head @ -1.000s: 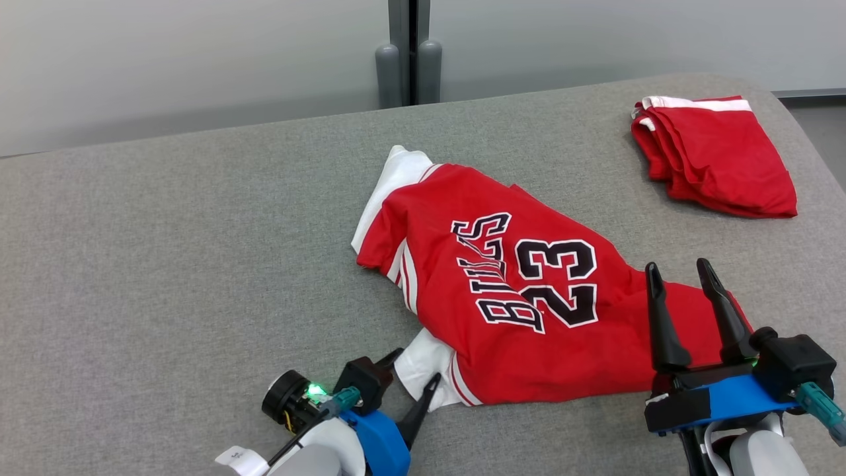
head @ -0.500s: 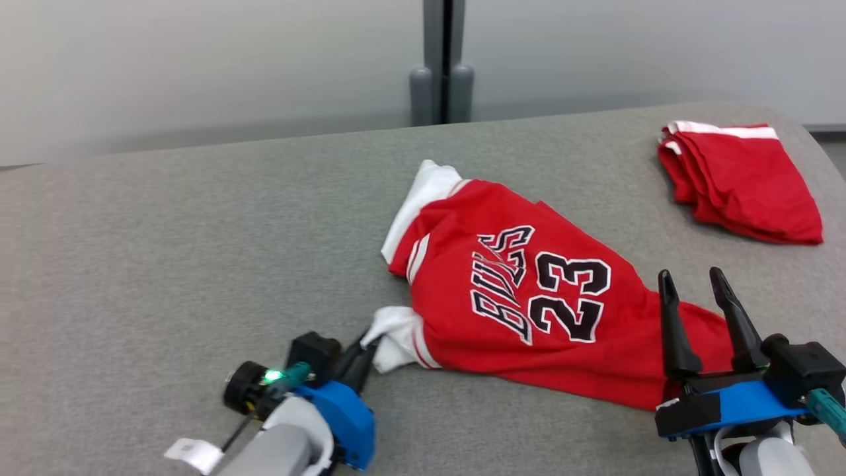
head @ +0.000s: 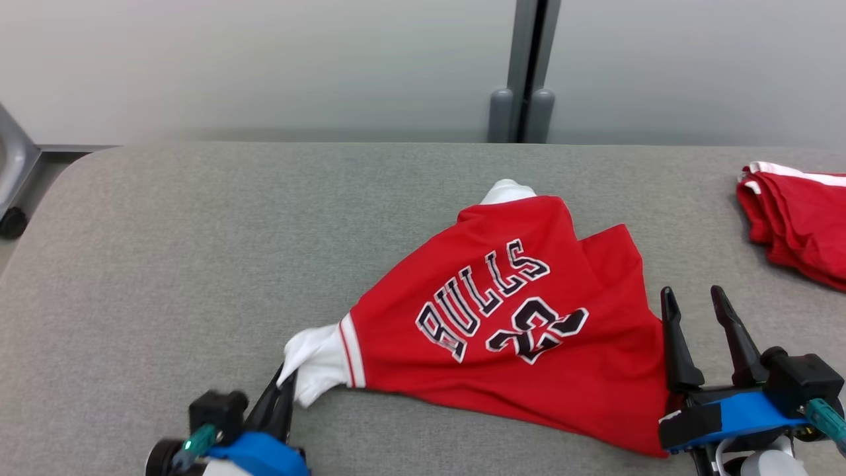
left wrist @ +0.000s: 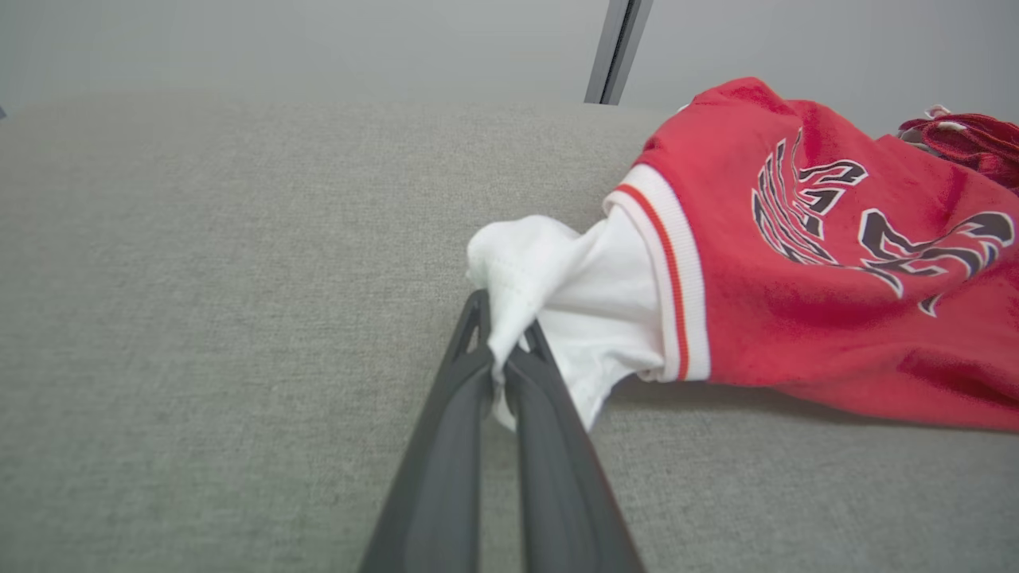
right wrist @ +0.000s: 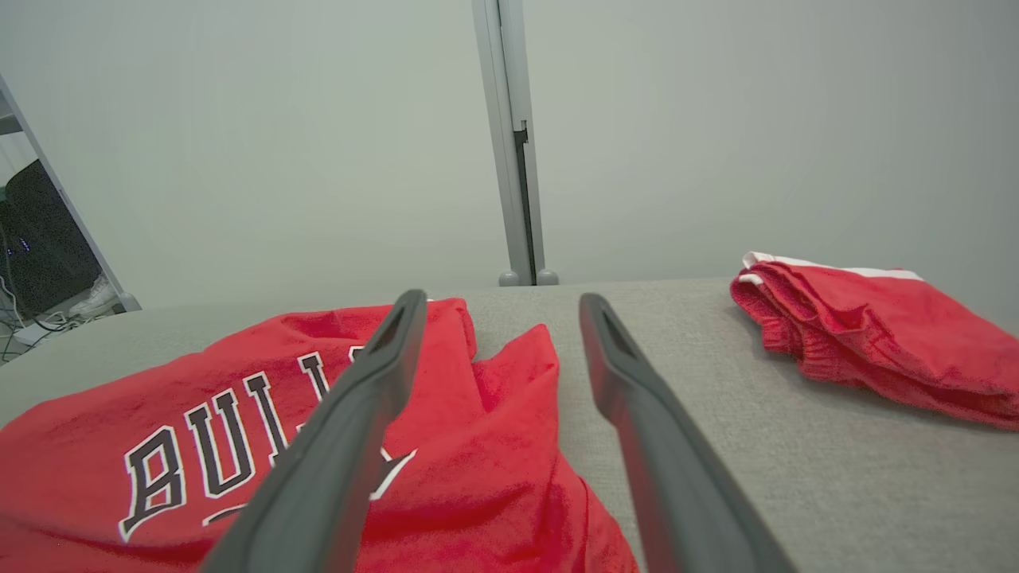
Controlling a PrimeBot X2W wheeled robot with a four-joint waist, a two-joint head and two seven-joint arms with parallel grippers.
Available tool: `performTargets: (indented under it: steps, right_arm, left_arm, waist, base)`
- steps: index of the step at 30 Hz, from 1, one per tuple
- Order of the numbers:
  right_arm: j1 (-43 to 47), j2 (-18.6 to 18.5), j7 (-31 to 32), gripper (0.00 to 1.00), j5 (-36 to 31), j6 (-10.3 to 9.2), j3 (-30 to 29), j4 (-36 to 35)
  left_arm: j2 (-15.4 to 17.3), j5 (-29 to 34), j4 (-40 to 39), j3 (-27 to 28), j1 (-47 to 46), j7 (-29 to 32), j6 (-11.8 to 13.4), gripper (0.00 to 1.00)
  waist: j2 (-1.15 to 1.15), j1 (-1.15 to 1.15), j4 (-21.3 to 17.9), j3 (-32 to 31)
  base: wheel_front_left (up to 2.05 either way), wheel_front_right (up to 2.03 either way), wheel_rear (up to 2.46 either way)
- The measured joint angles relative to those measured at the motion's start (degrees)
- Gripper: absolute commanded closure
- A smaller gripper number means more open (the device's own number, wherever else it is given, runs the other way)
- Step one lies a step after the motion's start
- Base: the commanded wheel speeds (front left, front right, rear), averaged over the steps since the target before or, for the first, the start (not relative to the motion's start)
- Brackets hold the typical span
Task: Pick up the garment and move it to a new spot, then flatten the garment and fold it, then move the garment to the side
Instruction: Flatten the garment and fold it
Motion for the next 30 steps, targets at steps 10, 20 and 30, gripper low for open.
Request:
performTargets:
  steps: [10, 20, 30]
  right_arm:
    - [0.13, 0.02, 0.0, 0.0, 0.25, 0.0, -0.41, 1.0]
    - [0.06, 0.03, 0.0, 0.0, 0.25, 0.0, -0.22, 1.58]
    - [0.05, 0.02, 0.0, 0.0, 0.16, 0.0, -0.37, 1.47]
  left_arm:
    - [1.41, -2.82, -7.62, 5.67, 13.43, 0.0, 4.17, 1.0]
    - [3.35, -1.64, -13.01, 8.18, 15.14, 0.15, 7.0, 0.0]
    - [5.45, 3.02, -23.29, 11.78, 11.76, 0.0, 9.69, 0.0]
  waist:
    - [0.0, 0.0, 2.64, 0.35]
    - [0.0, 0.0, 2.95, 0.38]
    - [0.0, 0.0, 0.9, 0.6]
  base:
    - [0.0, 0.0, 0.0]
    - [0.0, 0.0, 0.0]
    - [0.0, 0.0, 0.0]
